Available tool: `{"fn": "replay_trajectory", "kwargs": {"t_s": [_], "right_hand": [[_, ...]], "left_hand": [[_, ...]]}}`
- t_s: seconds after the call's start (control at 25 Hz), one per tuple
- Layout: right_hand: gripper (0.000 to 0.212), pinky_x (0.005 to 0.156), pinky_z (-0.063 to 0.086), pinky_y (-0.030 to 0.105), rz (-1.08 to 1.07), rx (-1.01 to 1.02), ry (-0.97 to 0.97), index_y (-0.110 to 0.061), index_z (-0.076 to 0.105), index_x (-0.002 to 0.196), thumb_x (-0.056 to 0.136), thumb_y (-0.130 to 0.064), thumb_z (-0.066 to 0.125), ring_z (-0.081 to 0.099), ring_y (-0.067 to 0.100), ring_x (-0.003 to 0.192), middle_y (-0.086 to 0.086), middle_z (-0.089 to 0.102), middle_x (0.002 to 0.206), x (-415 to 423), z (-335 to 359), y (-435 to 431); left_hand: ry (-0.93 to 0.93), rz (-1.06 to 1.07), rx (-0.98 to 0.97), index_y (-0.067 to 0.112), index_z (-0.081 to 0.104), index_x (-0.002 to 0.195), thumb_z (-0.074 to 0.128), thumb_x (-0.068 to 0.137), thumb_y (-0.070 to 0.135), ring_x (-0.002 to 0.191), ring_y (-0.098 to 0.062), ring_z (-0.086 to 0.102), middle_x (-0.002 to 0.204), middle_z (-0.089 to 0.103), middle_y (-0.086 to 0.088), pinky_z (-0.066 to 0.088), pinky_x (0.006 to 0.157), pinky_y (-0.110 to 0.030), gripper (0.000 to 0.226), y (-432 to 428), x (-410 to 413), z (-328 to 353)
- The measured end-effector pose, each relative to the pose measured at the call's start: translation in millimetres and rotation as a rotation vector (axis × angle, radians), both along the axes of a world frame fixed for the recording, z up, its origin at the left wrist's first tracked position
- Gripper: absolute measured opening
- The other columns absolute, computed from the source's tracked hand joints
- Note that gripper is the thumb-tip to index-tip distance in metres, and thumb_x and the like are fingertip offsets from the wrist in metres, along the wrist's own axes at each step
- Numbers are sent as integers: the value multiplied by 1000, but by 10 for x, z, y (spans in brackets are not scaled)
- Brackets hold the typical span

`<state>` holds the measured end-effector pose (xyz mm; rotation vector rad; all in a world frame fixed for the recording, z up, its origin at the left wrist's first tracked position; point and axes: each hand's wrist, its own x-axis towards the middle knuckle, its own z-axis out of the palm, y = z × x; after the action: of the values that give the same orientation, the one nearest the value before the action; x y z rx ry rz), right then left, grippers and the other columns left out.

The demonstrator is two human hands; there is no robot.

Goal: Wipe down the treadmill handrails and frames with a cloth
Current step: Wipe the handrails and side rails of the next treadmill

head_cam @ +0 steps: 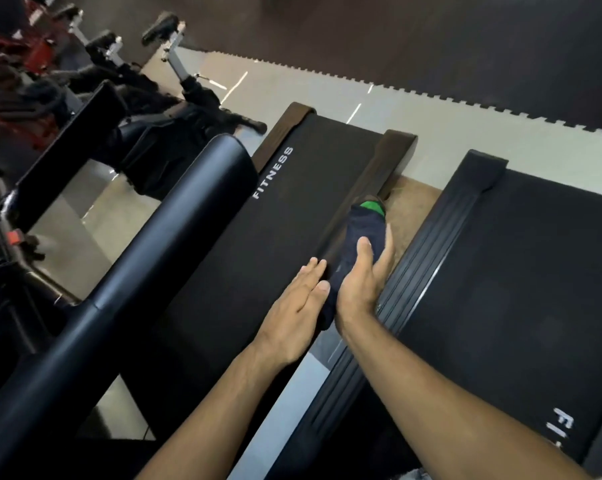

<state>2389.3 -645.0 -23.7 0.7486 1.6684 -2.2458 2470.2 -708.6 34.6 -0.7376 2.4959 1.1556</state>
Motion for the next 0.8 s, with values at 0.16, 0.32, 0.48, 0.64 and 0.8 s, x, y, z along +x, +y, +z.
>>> {"fn": "replay_trajectory", "kwargs": {"t_s": [0.16,0.32,0.48,0.64,0.8], "right_hand": [[44,102,48,35,24,-66,-155,-41,49,136,94,-27,51,58,13,122,-7,59,135,320,-150,87],[49,96,54,44,78,127,-255,-44,55,125,83,-18,50,65,22,109,0,64,124,334,-554,208],[53,111,38,38,47,64,-165,-39,43,145,94,-26,49,43,15,137,-3,42,152,118,-288,85],[46,115,32,31,-85,66,-70,-37,41,148,103,-28,46,34,3,140,-10,35,155,38,-111,-49],[47,112,28,22,12,-46,-112,-43,35,149,104,-28,43,30,-4,139,-23,31,148,476,-49,-8]], "left_hand": [[-8,26,-34,29,28,152,32,106,37,144,9,8,160,17,18,8,123,-29,47,68,-7,-14],[-3,53,-55,32,25,153,31,105,38,144,11,5,160,14,22,7,124,-34,48,163,16,-67],[2,55,-65,30,25,153,30,105,38,145,10,6,160,15,19,8,124,-34,49,157,1,-89],[29,41,16,30,26,152,30,104,41,144,12,7,160,16,20,9,124,-33,50,56,46,-99],[46,13,27,29,24,152,28,106,39,144,10,6,160,14,19,8,124,-33,48,3,121,-128]]}}
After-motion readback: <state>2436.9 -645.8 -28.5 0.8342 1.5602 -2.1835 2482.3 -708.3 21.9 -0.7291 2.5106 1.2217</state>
